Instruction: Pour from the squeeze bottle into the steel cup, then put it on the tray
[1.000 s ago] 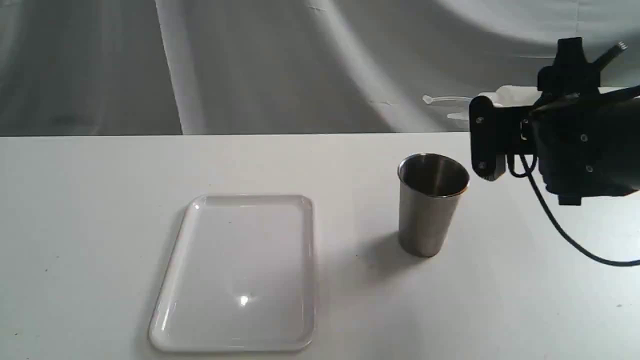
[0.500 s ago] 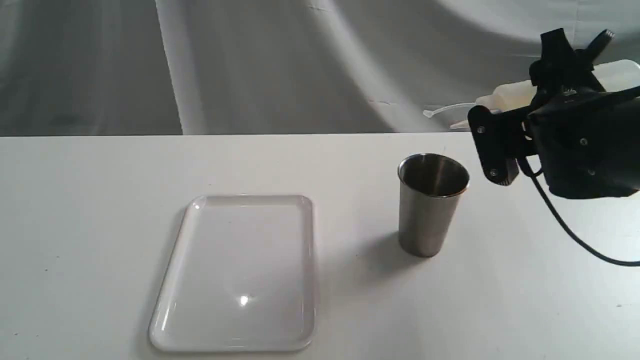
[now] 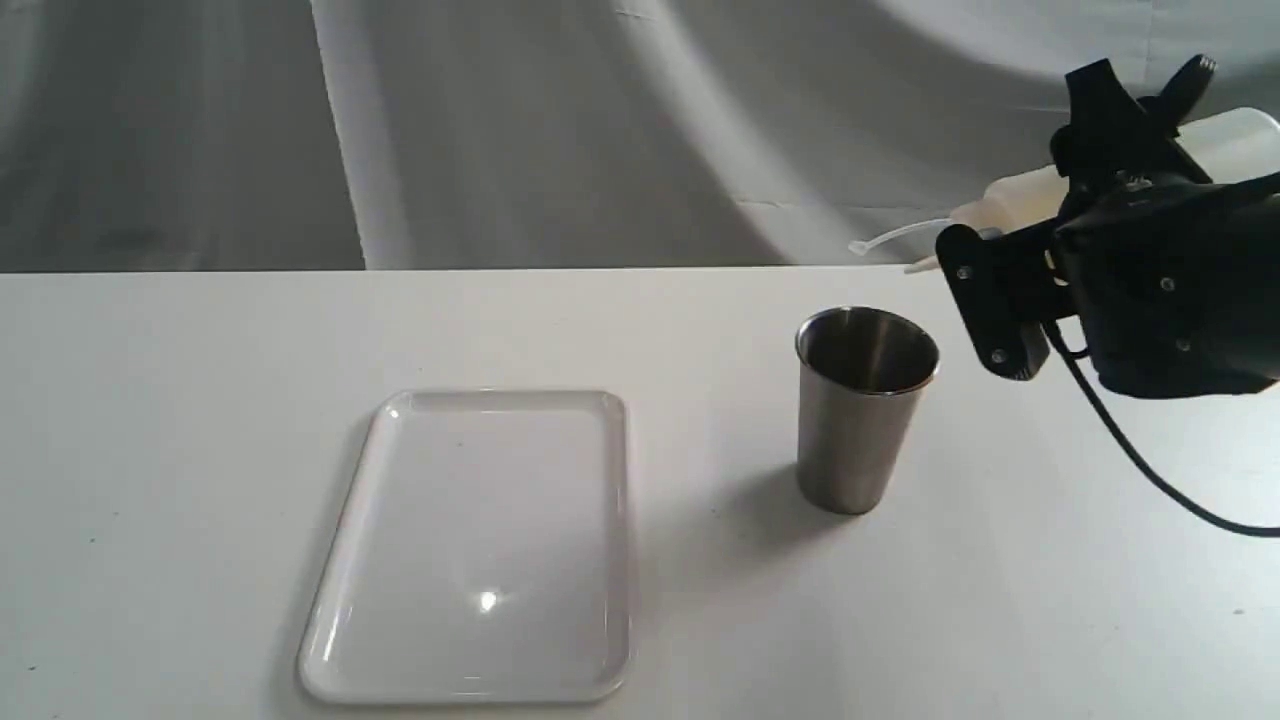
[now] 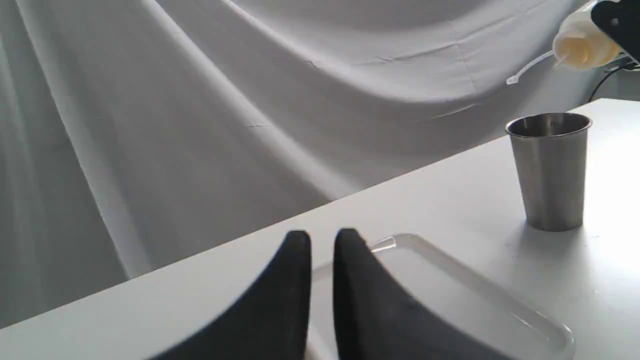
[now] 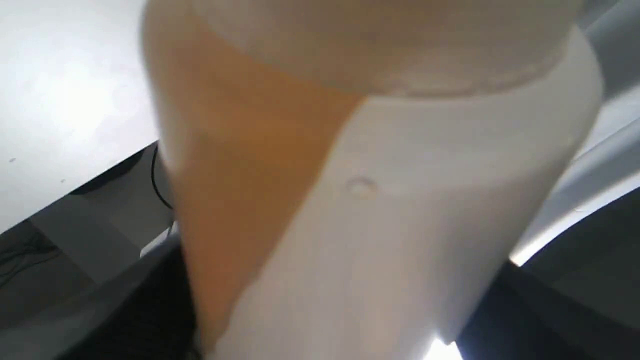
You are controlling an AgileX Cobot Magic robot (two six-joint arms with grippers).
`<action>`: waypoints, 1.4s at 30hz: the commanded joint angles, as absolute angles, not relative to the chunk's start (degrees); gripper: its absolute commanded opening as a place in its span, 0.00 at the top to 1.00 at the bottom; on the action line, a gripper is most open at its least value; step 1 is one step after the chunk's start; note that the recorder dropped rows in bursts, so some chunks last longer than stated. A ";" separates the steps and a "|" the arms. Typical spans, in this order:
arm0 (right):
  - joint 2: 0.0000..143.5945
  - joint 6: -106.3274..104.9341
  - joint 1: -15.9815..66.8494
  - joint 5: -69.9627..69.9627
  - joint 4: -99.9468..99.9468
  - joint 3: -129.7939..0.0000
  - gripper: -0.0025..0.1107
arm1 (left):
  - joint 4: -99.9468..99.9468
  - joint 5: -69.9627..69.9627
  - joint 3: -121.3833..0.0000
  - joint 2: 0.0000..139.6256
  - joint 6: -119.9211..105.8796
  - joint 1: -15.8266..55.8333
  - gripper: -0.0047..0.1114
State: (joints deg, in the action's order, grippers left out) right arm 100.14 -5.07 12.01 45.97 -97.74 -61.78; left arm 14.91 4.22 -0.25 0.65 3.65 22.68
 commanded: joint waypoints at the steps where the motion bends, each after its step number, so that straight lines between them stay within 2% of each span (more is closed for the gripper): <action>1: 99.53 -7.27 11.99 47.61 -99.95 -62.44 0.67 | 14.77 3.88 0.00 0.82 3.83 22.56 0.89; 42: 99.53 -13.13 11.99 46.75 -99.95 -62.80 0.67 | 14.77 3.88 0.00 0.82 3.83 22.56 0.89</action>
